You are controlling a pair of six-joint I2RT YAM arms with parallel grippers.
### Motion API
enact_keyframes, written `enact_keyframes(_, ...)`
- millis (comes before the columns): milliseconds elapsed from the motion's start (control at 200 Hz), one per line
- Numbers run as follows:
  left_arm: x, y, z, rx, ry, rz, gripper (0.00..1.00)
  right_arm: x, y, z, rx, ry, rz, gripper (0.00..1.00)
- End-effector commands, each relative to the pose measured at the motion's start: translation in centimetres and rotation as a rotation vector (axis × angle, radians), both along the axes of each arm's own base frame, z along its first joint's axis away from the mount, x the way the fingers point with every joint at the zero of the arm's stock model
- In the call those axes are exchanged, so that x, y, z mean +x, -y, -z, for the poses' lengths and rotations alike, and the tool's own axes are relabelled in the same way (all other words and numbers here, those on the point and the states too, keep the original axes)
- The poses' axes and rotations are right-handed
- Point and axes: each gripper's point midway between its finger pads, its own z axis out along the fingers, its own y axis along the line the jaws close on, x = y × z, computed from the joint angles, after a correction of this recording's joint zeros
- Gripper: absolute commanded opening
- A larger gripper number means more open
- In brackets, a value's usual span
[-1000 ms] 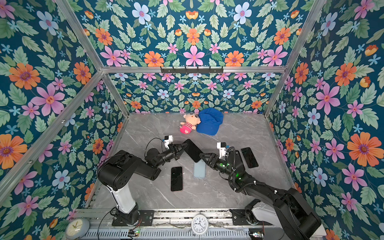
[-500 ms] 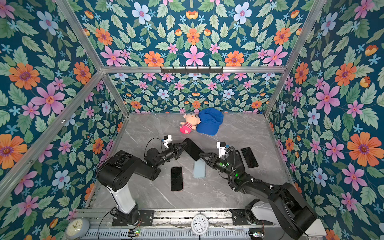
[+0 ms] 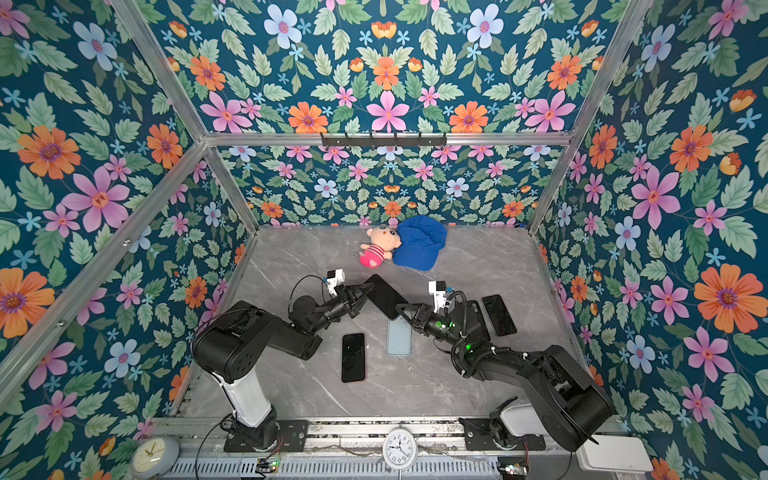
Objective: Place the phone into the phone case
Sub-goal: 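Open the left gripper and draw it back while the right gripper holds the phone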
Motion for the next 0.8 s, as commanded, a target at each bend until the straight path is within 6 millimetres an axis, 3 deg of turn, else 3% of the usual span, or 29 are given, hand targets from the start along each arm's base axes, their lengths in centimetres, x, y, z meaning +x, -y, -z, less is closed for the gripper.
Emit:
enact_keyframes(0, -0.3, -0.2, -2.1, -0.049, 0.076, -0.002, 0.15, -0.1, 0.1, -1.6, 0.040, 0.039, 0.000, 0.24)
enact_keyframes(220, -0.3, -0.1, -2.4, -0.050, 0.086, 0.000, 0.21, 0.1, 0.4, -1.4, 0.019, 0.016, 0.017, 0.12)
enact_keyframes(365, -0.7, 0.0, -2.0, -0.033, 0.097, 0.015, 0.41, 0.3, 1.0, -1.3, 0.007, 0.000, 0.032, 0.10)
enact_keyframes(430, -1.0, -0.3, -1.3, -0.003, 0.099, 0.023, 0.45, 0.5, 1.7, -0.7, -0.009, -0.031, 0.048, 0.08)
enact_keyframes(575, -0.8, -1.5, 3.9, 0.265, 0.077, 0.032, 0.52, 0.9, 4.1, 0.1, -0.051, -0.082, 0.094, 0.03)
enact_keyframes(795, 0.0, -0.6, 10.0, 0.799, 0.122, 0.204, 0.54, 1.1, 8.1, 0.8, -0.122, -0.131, 0.170, 0.00)
